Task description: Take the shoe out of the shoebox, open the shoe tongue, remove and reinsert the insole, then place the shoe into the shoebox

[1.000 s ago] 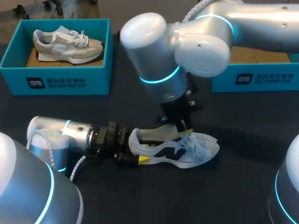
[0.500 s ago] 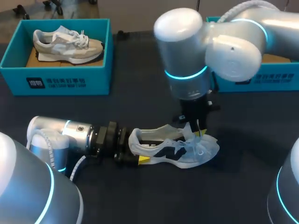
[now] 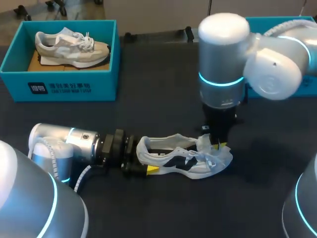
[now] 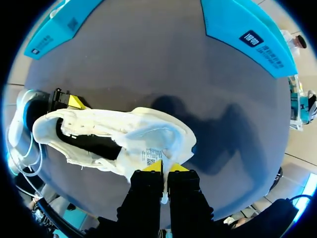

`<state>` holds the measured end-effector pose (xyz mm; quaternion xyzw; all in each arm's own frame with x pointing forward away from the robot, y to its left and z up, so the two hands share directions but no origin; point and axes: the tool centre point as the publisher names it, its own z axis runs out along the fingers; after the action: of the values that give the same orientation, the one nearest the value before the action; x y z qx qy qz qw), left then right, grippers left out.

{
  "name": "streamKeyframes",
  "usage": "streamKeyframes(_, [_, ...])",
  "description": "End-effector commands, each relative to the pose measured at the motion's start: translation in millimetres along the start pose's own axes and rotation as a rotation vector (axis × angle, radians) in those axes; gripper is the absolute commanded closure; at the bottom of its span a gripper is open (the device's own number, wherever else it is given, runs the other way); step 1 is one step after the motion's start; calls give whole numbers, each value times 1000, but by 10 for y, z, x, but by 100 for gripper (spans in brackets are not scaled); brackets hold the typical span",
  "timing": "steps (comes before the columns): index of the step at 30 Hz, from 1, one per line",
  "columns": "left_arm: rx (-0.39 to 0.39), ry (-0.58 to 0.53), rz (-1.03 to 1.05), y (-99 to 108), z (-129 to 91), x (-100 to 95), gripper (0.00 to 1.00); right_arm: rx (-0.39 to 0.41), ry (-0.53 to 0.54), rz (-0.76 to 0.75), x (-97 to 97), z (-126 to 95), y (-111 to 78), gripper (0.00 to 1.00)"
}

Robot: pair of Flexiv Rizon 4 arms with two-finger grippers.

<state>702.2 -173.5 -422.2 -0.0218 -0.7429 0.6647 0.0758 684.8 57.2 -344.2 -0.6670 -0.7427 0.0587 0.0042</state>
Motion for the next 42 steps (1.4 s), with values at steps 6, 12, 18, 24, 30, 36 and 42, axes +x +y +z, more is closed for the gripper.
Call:
streamKeyframes(6, [1,-3,0,13,7,-3,100,-13,252,21,-107,197,-107,84])
streamKeyframes(12, [1,-3,0,13,7,-3,100,-6,216,21,-168,87,-165,48])
streamKeyframes(18, [1,-3,0,13,7,-3,100,-24,136,-23,-176,-244,-208,19])
streamKeyframes(24, [1,-3,0,13,7,-3,100,-72,31,-112,-87,-715,-215,12])
streamKeyframes(30, [1,-3,0,13,7,-3,100,-135,-102,-302,196,-1158,-188,10])
streamKeyframes(36, [1,-3,0,13,7,-3,100,-204,-148,-575,563,-1423,-155,60])
streamKeyframes(42, [1,-3,0,13,7,-3,100,-207,-161,-776,818,-1489,-131,100])
